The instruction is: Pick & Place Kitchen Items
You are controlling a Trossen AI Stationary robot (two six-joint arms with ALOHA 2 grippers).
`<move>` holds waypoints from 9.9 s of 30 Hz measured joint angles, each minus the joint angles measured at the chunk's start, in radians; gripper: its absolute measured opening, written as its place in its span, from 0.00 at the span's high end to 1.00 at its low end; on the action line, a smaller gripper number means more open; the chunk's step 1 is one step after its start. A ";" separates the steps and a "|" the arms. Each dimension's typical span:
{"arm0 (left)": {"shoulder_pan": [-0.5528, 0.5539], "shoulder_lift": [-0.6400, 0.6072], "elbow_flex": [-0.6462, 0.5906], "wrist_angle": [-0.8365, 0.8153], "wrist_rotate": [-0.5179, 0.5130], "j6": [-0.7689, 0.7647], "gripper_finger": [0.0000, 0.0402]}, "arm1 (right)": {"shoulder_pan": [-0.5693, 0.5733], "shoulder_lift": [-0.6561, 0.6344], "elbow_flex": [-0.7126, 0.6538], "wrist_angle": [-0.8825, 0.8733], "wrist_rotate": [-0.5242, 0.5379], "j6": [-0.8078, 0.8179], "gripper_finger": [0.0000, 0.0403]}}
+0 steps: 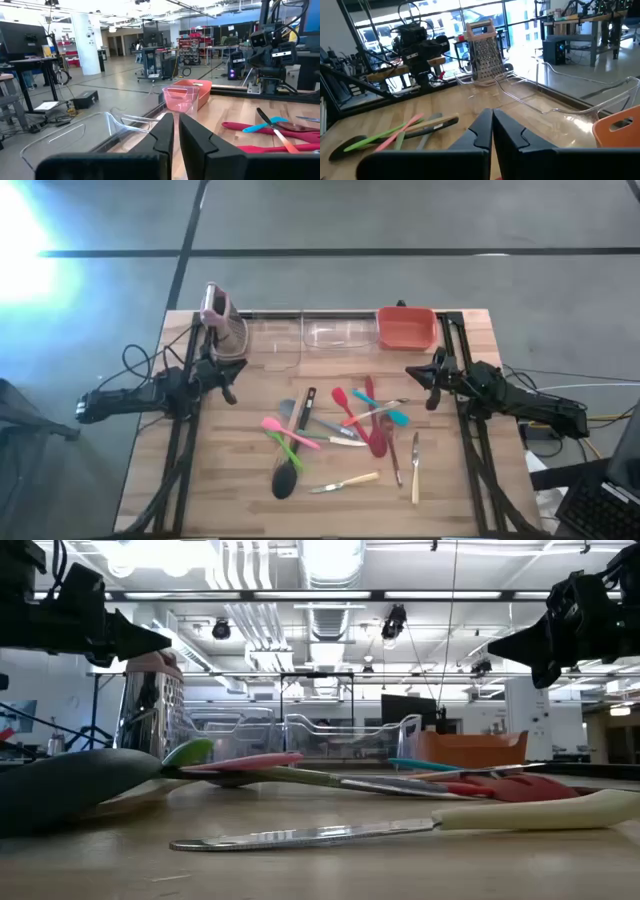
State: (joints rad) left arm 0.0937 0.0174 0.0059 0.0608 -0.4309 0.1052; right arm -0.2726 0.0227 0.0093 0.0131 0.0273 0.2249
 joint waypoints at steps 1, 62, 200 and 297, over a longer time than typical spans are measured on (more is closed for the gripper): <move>0.000 0.000 0.000 0.000 0.000 0.000 0.92 | 0.000 0.000 0.000 0.000 0.000 0.000 0.98; 0.000 0.000 0.000 0.000 0.000 0.000 0.92 | 0.000 0.099 0.040 0.500 -0.036 -0.211 0.98; 0.000 0.006 0.000 0.010 0.000 0.000 0.92 | 0.377 1.788 1.048 -0.675 0.078 -0.068 0.63; 0.000 0.006 0.000 0.010 0.000 0.000 0.92 | -0.519 1.794 1.457 -1.232 0.266 -0.465 0.94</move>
State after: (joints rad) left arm 0.0940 0.0231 0.0059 0.0708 -0.4309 0.1051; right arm -0.7916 1.8163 1.4665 -1.2193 0.2934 -0.2398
